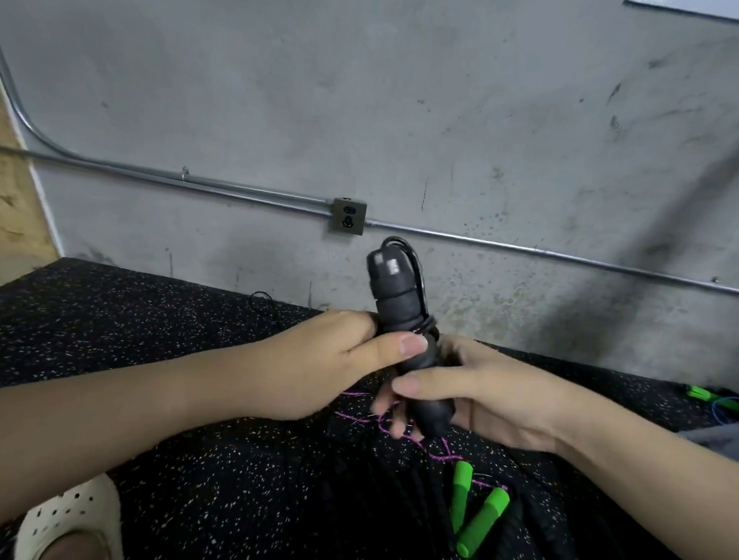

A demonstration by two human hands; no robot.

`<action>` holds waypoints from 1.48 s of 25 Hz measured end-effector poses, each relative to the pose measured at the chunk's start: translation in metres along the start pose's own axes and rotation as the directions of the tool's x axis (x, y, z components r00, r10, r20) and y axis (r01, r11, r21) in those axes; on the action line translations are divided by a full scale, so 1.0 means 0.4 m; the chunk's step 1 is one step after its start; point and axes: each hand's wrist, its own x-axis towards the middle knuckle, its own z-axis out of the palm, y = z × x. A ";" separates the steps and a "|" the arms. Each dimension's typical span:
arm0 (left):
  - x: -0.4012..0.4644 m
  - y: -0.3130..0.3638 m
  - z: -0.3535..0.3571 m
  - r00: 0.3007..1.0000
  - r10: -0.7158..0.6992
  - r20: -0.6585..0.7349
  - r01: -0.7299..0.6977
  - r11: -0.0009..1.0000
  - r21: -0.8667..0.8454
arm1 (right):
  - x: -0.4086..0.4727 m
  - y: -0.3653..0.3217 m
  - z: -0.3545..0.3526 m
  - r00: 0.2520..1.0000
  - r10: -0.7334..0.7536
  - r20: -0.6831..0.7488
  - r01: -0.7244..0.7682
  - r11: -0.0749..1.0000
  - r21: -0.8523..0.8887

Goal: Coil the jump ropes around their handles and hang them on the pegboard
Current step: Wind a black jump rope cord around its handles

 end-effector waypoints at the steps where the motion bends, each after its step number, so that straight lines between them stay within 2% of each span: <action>1: -0.009 0.004 -0.005 0.999 -0.007 0.034 0.008 0.999 -0.051 | -0.007 -0.002 0.000 0.998 0.036 0.048 -0.041 0.994 0.099; 4: -0.006 -0.021 -0.009 1.000 0.008 -0.013 -0.008 1.000 -0.021 | -0.002 -0.003 0.008 0.999 -0.015 -0.038 0.015 1.000 0.001; 7: 0.005 -0.056 -0.022 0.990 -0.080 -0.118 0.094 0.988 0.120 | 0.013 -0.007 0.015 0.972 -0.118 -0.205 0.097 0.989 -0.109; 13: -0.002 -0.028 -0.005 0.967 -0.057 -0.248 0.075 0.995 0.060 | 0.041 -0.004 0.014 0.872 -0.360 -0.332 0.260 0.915 -0.310; 17: -0.009 -0.027 -0.004 0.965 -0.020 -0.263 0.030 0.999 0.033 | 0.047 0.005 0.030 0.859 -0.389 -0.335 0.256 0.890 -0.377; 19: -0.022 -0.023 -0.013 0.980 0.005 -0.198 -0.016 0.998 -0.054 | 0.018 -0.010 0.019 0.944 -0.267 -0.196 0.212 0.942 -0.261; 20: -0.027 -0.016 -0.015 0.986 0.013 -0.163 -0.035 0.991 -0.131 | 0.002 -0.014 0.013 0.986 -0.166 -0.031 0.162 0.980 -0.112; 22: -0.034 0.000 -0.012 0.995 0.038 -0.087 -0.058 0.969 -0.242 | -0.020 -0.012 0.012 0.951 -0.053 0.305 -0.027 0.967 0.252; 23: -0.036 0.002 -0.012 0.995 0.070 -0.074 -0.087 0.965 -0.246 | -0.021 -0.007 0.017 0.932 -0.060 0.356 -0.068 0.940 0.336; 25: -0.033 -0.003 -0.016 0.993 0.075 -0.086 -0.091 0.975 -0.202 | -0.017 -0.002 0.032 0.954 -0.092 0.285 -0.004 0.948 0.318; 26: -0.029 -0.009 -0.018 0.994 0.053 -0.099 -0.065 0.991 -0.118 | -0.015 -0.004 0.041 0.972 -0.102 0.213 0.044 0.964 0.262; 28: -0.024 -0.036 -0.026 0.986 -0.040 -0.165 0.060 0.991 0.121 | -0.016 -0.010 0.046 0.987 -0.149 0.062 0.138 0.979 0.147; 30: -0.017 -0.050 -0.021 0.968 -0.099 -0.232 0.155 0.959 0.238 | -0.014 -0.008 0.032 0.973 -0.228 -0.036 0.229 0.973 0.028; 34: -0.010 -0.029 -0.005 0.945 0.003 -0.327 0.074 0.972 0.224 | 0.006 0.007 0.001 0.910 -0.362 -0.205 0.302 0.914 -0.272; 37: 0.001 -0.005 0.004 0.925 0.053 -0.377 0.030 0.977 0.211 | 0.010 0.004 0.001 0.845 -0.420 -0.331 0.302 0.886 -0.353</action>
